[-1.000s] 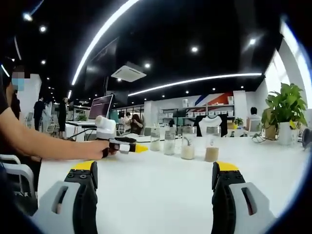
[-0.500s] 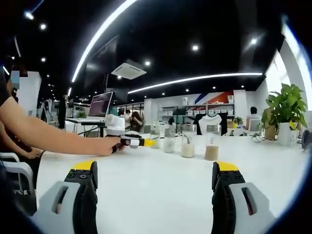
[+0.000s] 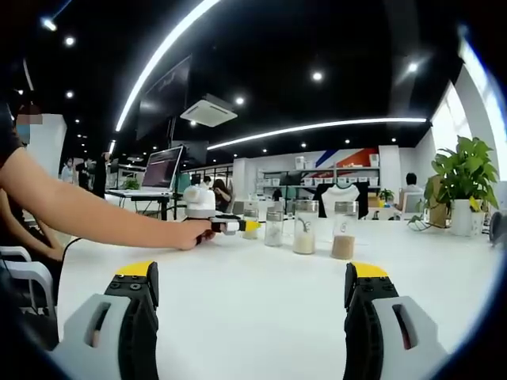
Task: Rotate the seasoning bottle until the label or dispensing opening points toward the visible target arrow and the bottle remains upright within the marked orientation range
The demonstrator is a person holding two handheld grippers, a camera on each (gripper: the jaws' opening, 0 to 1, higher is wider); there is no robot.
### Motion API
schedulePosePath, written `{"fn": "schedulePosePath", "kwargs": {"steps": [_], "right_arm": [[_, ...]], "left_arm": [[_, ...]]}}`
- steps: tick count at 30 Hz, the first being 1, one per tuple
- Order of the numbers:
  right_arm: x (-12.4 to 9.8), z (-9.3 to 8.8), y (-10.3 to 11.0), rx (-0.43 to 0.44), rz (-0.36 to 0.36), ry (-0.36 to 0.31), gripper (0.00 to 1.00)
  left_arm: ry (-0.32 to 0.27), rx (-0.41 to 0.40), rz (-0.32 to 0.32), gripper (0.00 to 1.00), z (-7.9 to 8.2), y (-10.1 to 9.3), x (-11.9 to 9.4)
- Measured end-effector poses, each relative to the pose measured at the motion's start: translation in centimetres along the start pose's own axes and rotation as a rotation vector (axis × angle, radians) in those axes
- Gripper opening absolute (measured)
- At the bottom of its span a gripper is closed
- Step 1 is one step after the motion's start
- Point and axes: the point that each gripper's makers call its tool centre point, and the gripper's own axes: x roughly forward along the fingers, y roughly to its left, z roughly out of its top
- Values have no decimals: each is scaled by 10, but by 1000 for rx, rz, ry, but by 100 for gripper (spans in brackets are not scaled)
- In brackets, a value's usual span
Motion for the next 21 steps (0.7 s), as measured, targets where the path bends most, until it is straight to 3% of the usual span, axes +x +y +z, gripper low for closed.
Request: {"fn": "schedulePosePath", "kwargs": {"steps": [11, 13, 16, 21], "right_arm": [[0, -1, 2, -2, 9, 7, 100], [0, -1, 2, -2, 9, 6, 100], [0, -1, 2, 0, 10, 5, 100], [0, -2, 2, -1, 14, 7, 100]], "left_arm": [[25, 48, 34, 61, -4, 10, 15], [24, 56, -7, 55, -4, 3, 18], [63, 104, 15, 51, -11, 5, 19], [82, 102, 7, 45, -14, 2, 20]]}}
